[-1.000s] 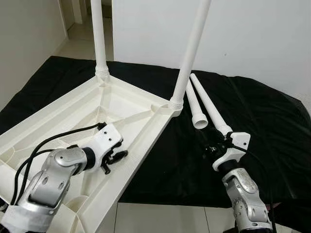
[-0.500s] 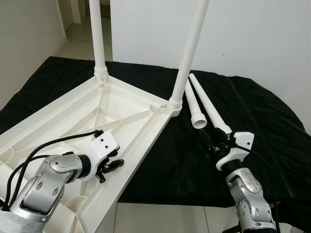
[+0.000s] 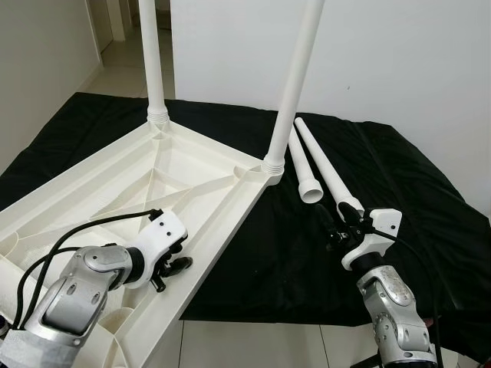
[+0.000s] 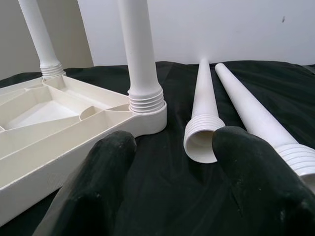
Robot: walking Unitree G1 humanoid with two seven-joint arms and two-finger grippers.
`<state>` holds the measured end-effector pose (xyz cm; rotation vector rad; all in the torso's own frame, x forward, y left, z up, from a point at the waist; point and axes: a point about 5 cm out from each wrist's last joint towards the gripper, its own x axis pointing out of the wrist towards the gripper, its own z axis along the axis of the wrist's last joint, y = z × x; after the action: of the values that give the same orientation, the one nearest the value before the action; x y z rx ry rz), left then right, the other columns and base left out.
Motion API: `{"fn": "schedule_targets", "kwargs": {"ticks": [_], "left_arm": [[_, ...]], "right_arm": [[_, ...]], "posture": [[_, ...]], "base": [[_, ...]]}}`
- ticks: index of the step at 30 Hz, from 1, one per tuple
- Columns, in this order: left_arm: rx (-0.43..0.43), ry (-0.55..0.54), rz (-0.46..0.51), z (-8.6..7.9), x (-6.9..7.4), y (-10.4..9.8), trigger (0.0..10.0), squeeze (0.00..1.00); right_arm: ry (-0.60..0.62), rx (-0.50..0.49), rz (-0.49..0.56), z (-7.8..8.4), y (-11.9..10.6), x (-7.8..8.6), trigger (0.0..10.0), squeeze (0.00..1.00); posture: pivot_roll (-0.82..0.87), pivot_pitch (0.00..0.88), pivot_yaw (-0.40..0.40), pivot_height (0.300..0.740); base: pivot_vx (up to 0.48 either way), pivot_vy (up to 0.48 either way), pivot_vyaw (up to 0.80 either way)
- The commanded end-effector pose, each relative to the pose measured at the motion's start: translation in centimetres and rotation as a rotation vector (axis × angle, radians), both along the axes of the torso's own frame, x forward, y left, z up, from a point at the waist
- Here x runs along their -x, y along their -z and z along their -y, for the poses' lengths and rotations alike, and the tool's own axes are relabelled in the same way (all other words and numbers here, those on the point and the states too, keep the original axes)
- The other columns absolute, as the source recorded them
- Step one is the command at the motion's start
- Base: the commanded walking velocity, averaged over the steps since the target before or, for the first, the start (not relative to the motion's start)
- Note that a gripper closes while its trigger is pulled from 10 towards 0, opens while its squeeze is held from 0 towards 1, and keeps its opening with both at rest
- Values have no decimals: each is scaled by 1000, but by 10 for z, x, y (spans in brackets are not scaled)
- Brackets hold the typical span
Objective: Building children table
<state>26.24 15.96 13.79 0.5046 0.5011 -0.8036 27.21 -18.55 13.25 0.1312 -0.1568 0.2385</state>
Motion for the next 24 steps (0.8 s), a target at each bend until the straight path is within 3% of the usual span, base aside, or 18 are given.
{"fn": "schedule_targets", "kwargs": {"ticks": [1, 5, 10, 15, 18, 24], "left_arm": [[-32, -100, 44, -2, -3, 4, 0, 0], [35, -124, 38, 19, -6, 5, 0, 0], [94, -187, 50, 29, -13, 4, 0, 0], [185, -373, 77, 37, -31, -1, 0, 0], [228, -418, 90, 42, -37, -5, 0, 0], [272, -431, 117, 57, -43, -11, 0, 0]], "right_arm": [[4, 15, -14, 3, 2, 2, 10000, 0], [5, 13, -18, 2, 4, 2, 10000, 0], [6, 12, -17, 1, 4, 2, 10000, 0], [13, 8, -14, 0, 3, 1, 10000, 0], [14, 7, -13, 0, 3, 2, 10000, 0], [16, 3, -13, -1, 4, 1, 10000, 0]], "posture": [[-13, 0, -98, 740], [-14, 0, -96, 740], [-16, 0, -92, 740], [-20, 0, -88, 740], [-20, 0, -88, 740], [-21, 0, -86, 740]], "base": [[0, 0, 0], [0, 0, 0], [0, 0, 0], [0, 0, 0], [0, 0, 0], [0, 0, 0]]}}
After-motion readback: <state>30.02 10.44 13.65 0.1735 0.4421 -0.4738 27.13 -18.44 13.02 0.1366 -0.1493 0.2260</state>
